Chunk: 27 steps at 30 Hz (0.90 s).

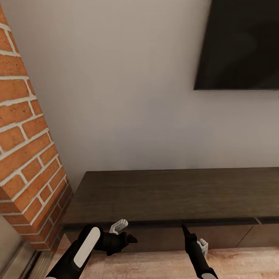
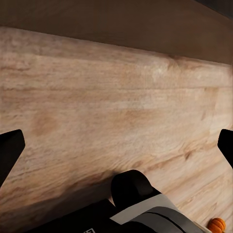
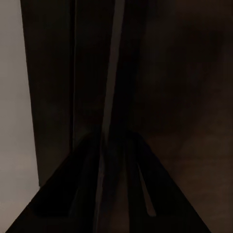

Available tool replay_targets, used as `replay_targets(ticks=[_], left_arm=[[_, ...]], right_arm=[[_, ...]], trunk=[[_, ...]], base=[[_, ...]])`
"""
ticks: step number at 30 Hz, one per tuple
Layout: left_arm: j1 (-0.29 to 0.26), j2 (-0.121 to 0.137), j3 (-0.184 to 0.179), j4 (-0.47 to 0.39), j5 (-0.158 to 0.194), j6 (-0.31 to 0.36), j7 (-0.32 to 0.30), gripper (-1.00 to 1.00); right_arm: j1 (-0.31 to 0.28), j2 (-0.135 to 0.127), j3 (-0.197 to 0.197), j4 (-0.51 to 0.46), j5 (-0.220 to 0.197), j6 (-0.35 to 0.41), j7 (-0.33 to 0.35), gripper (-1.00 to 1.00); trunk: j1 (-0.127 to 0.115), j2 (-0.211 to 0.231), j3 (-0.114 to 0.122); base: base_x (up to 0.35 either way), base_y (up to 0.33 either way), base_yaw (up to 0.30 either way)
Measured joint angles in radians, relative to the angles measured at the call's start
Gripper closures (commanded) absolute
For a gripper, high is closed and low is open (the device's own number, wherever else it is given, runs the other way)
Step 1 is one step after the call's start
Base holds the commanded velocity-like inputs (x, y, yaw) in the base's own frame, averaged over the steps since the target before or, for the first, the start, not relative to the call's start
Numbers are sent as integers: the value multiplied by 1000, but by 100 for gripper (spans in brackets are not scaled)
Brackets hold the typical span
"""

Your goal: Place each of the two pumpkins and all three candles from the living room inside a cabinet in the living room (use any cabinet), then make sure every cabinet is closed, and position the cauldron so it is next to a table in the living room.

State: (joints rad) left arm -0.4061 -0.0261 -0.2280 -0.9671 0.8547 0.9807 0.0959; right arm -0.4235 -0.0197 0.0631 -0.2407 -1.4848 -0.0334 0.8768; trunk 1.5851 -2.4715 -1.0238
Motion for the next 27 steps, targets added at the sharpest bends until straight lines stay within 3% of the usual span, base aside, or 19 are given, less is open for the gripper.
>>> replay_targets(ticks=[27], left_arm=[[0, 0, -1, 0, 0, 0, 0, -100]], right_arm=[[0, 0, -9, 0, -5, 0, -1, 100]], trunk=[[0, 0, 0]], base=[[-170, 0, 0]])
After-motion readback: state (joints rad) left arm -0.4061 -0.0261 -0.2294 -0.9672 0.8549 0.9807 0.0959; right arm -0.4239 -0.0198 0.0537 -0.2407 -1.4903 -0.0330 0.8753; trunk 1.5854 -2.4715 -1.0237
